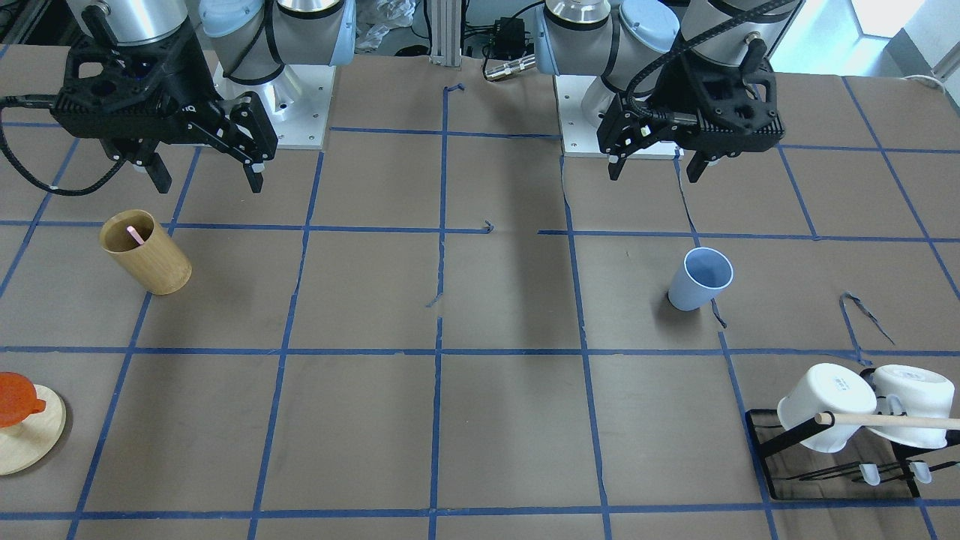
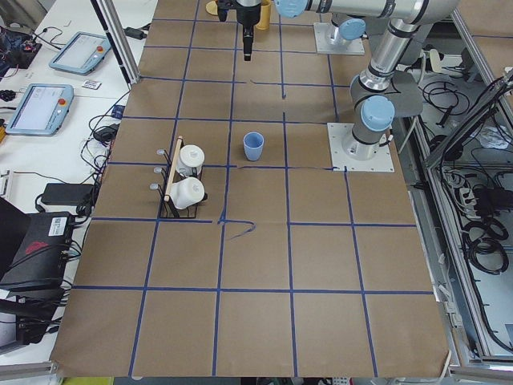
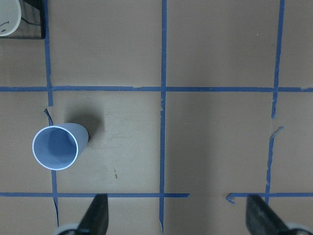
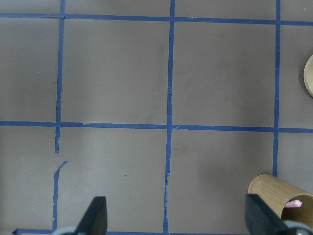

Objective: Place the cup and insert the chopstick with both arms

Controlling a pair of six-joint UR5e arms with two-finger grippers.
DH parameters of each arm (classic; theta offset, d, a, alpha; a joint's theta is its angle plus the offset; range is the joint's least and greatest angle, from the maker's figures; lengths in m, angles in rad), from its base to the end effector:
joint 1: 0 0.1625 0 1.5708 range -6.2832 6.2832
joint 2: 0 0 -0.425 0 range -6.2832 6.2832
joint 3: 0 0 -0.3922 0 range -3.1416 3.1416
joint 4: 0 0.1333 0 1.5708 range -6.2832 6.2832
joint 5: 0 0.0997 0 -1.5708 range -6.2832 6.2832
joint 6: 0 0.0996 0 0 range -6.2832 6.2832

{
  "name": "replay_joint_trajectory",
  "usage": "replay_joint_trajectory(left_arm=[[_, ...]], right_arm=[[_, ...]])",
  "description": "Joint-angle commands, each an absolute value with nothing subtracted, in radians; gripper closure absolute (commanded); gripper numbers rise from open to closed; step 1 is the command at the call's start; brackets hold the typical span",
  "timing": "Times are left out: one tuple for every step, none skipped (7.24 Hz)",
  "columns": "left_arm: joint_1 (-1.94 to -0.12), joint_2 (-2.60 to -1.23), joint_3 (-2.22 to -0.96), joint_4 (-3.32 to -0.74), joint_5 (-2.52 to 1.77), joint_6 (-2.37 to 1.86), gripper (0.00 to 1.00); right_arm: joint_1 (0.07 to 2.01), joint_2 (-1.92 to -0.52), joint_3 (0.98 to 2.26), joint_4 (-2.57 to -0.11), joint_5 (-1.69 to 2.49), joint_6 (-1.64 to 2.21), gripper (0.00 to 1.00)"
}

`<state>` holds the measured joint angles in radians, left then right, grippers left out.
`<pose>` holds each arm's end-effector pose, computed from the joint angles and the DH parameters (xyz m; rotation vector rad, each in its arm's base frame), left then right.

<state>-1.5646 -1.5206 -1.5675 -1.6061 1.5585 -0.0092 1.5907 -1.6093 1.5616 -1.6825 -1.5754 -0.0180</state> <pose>-0.1316 -0.4726 0.5102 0.0239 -3.1291 0.0284 0.1426 -0.4869 0.5234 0.0587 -3.1266 0.2498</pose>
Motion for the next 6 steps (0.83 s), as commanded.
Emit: replay_joint_trajectory(left_arm=[[-1.563,-1.517,-1.571,-1.609,1.560,-0.003,0.00],[-1.562,-1.517,-1.571,-1.600,1.560,0.001,0.00],[-1.562,-1.517,-1.571,-1.600,1.560,0.002,0.00],[-1.542,-1.525,-1.584,-1.603,1.563,0.005,0.00],[-1.511,-1.531,-1.629,-1.601,1.563,0.040,0.00],[-1.470,-1.531,-1.708,-1.591,1.569,0.131,0.00]], right_arm=[[1.591,-1.612,1.562,-1.681,-1.574,-0.020,0.00],[1.591,-1.611,1.562,-1.681,-1.572,-0.020,0.00],[1.591,-1.612,1.562,-1.678,-1.572,-0.020,0.00],[1.591,-1.612,1.562,-1.677,-1.574,-0.018,0.00],[1.591,-1.612,1.562,-1.677,-1.572,-0.018,0.00],[1.591,-1.612,1.562,-1.677,-1.571,-0.018,0.00]])
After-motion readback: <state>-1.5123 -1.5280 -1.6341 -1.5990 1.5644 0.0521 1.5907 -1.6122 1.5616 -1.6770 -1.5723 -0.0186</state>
